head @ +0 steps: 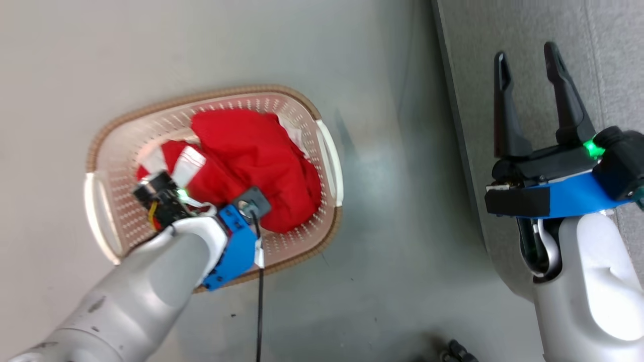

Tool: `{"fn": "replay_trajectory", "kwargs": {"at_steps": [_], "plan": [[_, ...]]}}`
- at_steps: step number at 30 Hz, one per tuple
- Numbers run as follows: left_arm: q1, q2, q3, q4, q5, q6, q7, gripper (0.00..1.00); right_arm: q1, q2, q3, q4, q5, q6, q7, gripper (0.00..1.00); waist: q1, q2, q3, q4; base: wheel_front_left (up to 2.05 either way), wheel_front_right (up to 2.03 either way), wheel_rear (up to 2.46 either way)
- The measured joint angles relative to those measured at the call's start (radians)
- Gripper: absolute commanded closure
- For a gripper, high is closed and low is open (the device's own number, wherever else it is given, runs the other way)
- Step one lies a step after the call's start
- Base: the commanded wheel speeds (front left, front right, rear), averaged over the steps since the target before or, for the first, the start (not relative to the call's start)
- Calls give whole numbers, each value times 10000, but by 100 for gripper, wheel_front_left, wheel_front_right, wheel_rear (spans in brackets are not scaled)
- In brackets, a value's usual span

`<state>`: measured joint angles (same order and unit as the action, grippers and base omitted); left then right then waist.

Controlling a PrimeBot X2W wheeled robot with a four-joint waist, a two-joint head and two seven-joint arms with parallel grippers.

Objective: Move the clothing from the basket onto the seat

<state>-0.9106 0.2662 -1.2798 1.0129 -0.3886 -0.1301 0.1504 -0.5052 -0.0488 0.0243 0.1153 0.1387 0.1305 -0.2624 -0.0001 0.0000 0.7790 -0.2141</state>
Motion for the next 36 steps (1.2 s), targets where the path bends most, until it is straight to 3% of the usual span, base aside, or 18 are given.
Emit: {"fn": "replay_trajectory", "kwargs": {"at_steps": [8, 21, 29, 36], "plan": [[319, -692, -4, 4, -752, 0, -1413, 100, 588, 4, -92, 253, -351, 2, 0, 0, 0, 0, -1336, 550, 0, 0, 0], [707, -1283, 13, 140, -2328, 0, -3634, 100, 1778, 4, -320, 608, -754, 2, -2, 0, -1, 0, -3811, 1357, 0, 0, 0], [664, -1440, 249, -232, -3080, 0, -4079, 100, 2299, 4, -410, 759, -855, 2, 0, 0, -2, 0, -5058, 1675, 0, 0, 0], [544, -1406, 1279, -1296, -3120, 19, -4119, 100, 2731, 4, -424, 855, -880, 2, -2, 0, -1, 0, -5931, 1788, 0, 0, 0]]}}
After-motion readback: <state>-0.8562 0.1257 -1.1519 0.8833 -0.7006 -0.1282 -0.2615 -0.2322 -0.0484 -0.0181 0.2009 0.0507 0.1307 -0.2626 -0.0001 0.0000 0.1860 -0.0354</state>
